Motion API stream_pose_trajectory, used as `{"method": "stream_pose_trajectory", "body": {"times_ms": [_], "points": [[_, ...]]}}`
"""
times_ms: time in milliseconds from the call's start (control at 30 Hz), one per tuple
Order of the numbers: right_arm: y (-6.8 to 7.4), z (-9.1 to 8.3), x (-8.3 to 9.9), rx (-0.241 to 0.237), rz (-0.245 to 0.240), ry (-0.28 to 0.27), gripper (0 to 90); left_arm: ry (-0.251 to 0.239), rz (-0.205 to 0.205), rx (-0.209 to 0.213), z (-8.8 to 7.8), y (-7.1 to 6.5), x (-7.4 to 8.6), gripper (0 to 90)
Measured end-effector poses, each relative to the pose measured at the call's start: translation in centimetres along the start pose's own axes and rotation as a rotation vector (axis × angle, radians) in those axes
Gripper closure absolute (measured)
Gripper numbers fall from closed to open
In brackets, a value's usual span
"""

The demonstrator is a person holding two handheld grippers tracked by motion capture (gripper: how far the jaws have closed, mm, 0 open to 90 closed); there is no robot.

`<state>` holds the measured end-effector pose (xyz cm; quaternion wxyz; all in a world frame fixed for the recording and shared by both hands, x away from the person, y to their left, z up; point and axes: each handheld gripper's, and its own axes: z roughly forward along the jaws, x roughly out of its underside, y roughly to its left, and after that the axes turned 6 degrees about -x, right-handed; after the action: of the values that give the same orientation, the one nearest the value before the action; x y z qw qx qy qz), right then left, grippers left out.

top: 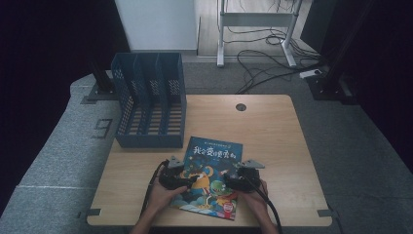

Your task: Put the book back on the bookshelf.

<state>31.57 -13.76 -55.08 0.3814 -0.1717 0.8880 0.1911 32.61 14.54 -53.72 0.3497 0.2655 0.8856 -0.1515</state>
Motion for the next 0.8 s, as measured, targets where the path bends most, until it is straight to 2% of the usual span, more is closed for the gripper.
{"method": "stream_pose_trajectory", "body": {"times_ms": [400, 467, 533, 800], "points": [[0.35, 0.38, -0.32, -0.014, -0.007, 0.012, 17.1, -0.023, 0.000, -0.020, -0.18, -0.17, 0.48, 26.2], [0.42, 0.42, -0.34, -0.012, -0.013, 0.015, 16.6, -0.021, 0.003, -0.012, -0.10, -0.34, 0.52, 26.1], [0.39, 0.42, -0.37, -0.013, -0.015, 0.017, 16.7, -0.022, 0.012, -0.021, -0.06, -0.47, 0.54, 25.2], [-0.22, 0.21, -0.58, -0.050, 0.002, 0.026, 18.3, -0.018, -0.006, 0.014, -0.18, 0.06, 0.44, 25.3]]}}
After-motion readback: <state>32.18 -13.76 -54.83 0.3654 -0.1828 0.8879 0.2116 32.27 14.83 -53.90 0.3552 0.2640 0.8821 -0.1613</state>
